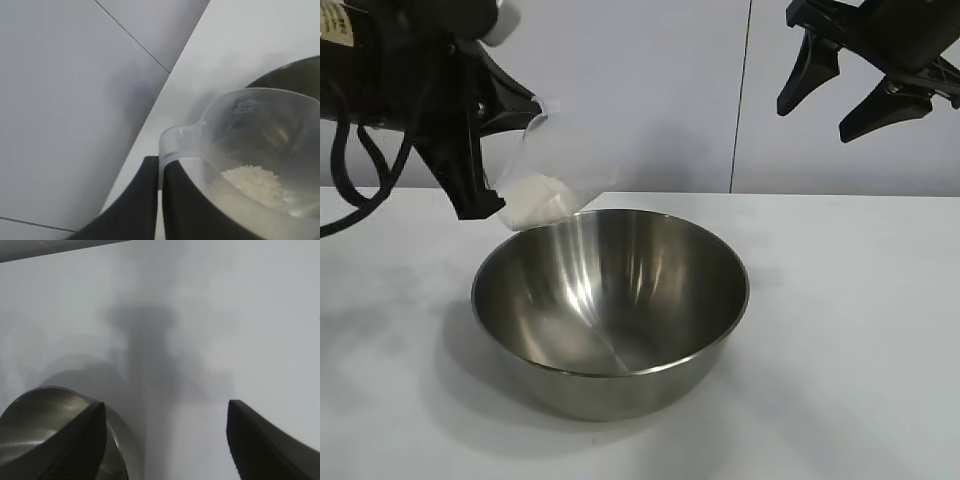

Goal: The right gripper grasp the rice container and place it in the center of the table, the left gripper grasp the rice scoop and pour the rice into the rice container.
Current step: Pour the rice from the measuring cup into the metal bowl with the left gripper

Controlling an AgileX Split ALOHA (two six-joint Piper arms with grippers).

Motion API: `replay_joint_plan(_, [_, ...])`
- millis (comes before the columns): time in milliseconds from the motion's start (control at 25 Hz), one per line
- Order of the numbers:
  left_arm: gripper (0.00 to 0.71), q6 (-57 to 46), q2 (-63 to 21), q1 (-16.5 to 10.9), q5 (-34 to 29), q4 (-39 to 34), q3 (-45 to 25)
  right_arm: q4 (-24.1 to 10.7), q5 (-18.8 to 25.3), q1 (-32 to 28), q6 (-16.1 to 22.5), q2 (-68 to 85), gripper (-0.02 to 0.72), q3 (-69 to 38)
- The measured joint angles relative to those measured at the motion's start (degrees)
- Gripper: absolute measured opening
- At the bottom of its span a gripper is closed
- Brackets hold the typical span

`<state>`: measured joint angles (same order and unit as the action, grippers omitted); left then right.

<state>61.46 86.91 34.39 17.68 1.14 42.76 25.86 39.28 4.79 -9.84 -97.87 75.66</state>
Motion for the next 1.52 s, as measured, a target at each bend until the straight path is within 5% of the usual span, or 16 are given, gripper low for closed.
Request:
replay_joint_plan(160, [0.009,27.7,0.0,2.7,0.0,8.7,0.0,0.0,0.0,0.0,0.0,0.0,0.474,0.0])
replay_joint_plan(360, [0.009,46.6,0.0,4.6,0.0,10.4,0.0,0.0,0.0,0.0,0.0,0.0,0.474,0.0])
replay_joint_plan(1000, [0.009,76.1,0.0,4.6,1.5,11.5,0.0,0.0,0.0,0.0,0.0,0.0,0.474,0.0])
replay_joint_plan(1520, [0.009,102.7,0.0,8.6,5.5,32.5,0.0,0.1,-0.2,0.0,0.0,0.0,0.474,0.0])
